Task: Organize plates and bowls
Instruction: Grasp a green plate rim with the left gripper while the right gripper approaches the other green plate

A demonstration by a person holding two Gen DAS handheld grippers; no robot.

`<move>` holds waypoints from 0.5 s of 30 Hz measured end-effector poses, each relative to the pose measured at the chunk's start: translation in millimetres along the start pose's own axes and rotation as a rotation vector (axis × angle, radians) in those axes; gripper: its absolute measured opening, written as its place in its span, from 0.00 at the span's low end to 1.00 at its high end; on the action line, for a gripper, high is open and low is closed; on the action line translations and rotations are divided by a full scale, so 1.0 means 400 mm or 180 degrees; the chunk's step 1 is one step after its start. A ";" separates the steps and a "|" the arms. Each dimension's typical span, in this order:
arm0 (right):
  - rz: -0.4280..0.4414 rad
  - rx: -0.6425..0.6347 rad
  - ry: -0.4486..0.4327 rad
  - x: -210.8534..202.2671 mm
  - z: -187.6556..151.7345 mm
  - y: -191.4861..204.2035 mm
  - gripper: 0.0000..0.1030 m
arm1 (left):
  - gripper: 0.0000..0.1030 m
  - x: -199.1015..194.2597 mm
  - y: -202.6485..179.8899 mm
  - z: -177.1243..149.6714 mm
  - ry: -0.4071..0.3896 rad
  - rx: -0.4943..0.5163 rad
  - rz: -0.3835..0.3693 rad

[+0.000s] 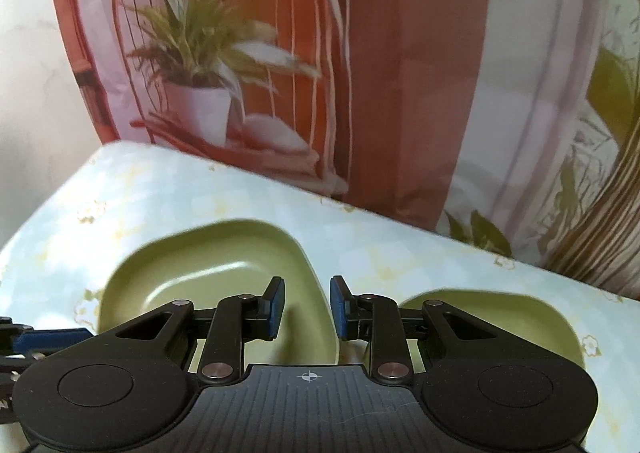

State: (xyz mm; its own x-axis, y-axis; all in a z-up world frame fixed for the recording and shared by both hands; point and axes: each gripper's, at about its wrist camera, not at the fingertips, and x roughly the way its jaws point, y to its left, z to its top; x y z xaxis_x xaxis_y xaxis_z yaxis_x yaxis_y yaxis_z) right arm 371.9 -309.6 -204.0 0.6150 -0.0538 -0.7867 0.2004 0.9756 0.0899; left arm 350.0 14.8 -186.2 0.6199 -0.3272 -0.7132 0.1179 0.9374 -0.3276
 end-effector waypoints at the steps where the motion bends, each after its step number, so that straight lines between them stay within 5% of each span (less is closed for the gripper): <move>1: -0.0006 0.0003 0.0026 0.004 -0.001 0.000 0.23 | 0.15 0.000 -0.002 0.000 -0.0002 0.0017 0.0017; 8: 0.0097 0.0258 0.0056 -0.022 -0.022 -0.022 0.08 | 0.12 -0.017 0.008 -0.001 0.0000 0.0065 0.0090; 15: 0.0303 0.0400 -0.0123 -0.109 -0.050 -0.016 0.07 | 0.11 -0.085 0.005 0.015 -0.0090 0.0197 0.0123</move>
State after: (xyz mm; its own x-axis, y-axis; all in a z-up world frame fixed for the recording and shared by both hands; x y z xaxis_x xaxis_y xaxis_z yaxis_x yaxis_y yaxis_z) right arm 328.4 -309.2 -182.6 0.6642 0.0271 -0.7470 0.2321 0.9425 0.2406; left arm 333.7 28.6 -158.8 0.6465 -0.2880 -0.7065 0.1405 0.9551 -0.2607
